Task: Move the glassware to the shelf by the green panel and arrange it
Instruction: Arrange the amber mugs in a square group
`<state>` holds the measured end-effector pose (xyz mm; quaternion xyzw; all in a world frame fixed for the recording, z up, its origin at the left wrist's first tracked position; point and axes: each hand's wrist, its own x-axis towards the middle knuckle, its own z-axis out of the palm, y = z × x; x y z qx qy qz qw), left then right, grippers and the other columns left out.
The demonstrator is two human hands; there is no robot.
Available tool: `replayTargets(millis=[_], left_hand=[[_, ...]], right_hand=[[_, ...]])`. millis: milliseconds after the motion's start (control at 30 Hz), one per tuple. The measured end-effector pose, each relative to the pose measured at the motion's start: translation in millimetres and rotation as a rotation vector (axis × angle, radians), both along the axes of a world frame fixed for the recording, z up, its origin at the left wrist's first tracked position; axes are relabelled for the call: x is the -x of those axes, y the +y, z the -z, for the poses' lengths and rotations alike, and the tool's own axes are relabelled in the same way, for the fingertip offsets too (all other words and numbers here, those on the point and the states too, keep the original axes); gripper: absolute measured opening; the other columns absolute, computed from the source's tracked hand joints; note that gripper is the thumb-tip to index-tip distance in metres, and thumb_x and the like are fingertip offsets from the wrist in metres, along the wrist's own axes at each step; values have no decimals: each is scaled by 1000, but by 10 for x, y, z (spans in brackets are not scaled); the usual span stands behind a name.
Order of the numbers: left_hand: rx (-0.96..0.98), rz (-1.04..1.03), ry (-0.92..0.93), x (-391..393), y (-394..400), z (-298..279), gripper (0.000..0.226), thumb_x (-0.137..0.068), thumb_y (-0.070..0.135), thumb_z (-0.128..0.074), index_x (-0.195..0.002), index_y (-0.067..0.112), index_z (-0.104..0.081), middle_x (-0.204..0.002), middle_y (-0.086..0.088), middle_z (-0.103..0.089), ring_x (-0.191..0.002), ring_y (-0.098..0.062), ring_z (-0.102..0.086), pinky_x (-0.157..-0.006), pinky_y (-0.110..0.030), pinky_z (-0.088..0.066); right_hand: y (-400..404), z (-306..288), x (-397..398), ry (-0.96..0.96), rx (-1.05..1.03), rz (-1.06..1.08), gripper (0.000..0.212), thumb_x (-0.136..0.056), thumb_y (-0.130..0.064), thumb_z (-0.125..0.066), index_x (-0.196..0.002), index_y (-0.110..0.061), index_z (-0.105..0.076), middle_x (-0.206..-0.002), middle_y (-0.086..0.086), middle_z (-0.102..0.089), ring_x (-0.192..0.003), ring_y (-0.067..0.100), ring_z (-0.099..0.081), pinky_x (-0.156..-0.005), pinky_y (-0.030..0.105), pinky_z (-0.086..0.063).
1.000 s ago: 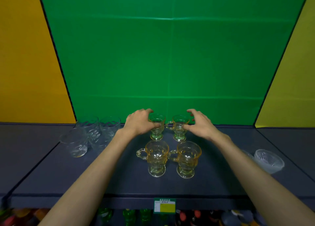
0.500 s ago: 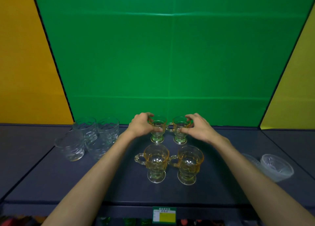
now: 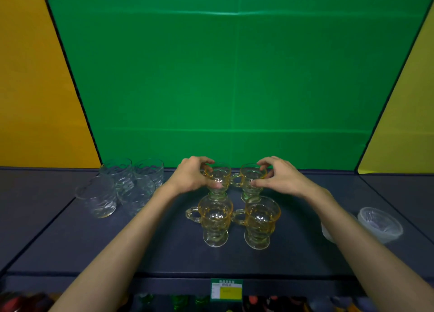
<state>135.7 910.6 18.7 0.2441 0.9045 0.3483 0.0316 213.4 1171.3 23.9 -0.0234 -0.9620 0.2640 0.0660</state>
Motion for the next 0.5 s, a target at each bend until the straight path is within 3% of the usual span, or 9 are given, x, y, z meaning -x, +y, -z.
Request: replayTargets(millis=[200,333,500], left_hand=[[8,32,10,-72,-81,-9,89,-60,33,-94,-139,19,-58,-124,3,-71,-103,-14,-68,-108,-41,-48],[-6,59,5,-123,-115,-5,85,-61,28,-94,-138,19,-59,-120,5,-71,-84,-12,-73,-99,-38,-55],[4,76,12,-175,-152,-17,84,-62,25,-94,-138,19,-59,-114,9,-71,-82,-12,-73,-91,-32,-58]], right_hand=[[-1,-58,-129,-29,28,-47,80,-71,-47,-85,-138,-18,-53,-119,-9,-58,-93,11,-65,-86,30,-53],[-8,-87,-191,-48,43,-65,81,-71,-40,-88,-139,-16,-52,-119,-7,-58,-91,11,-67,-85,30,-54],[-11,-91,-234,-42,34,-81,78,-70,-33,-90,-137,-16,-55,-119,-7,-61,-85,8,-68,-77,24,-55]])
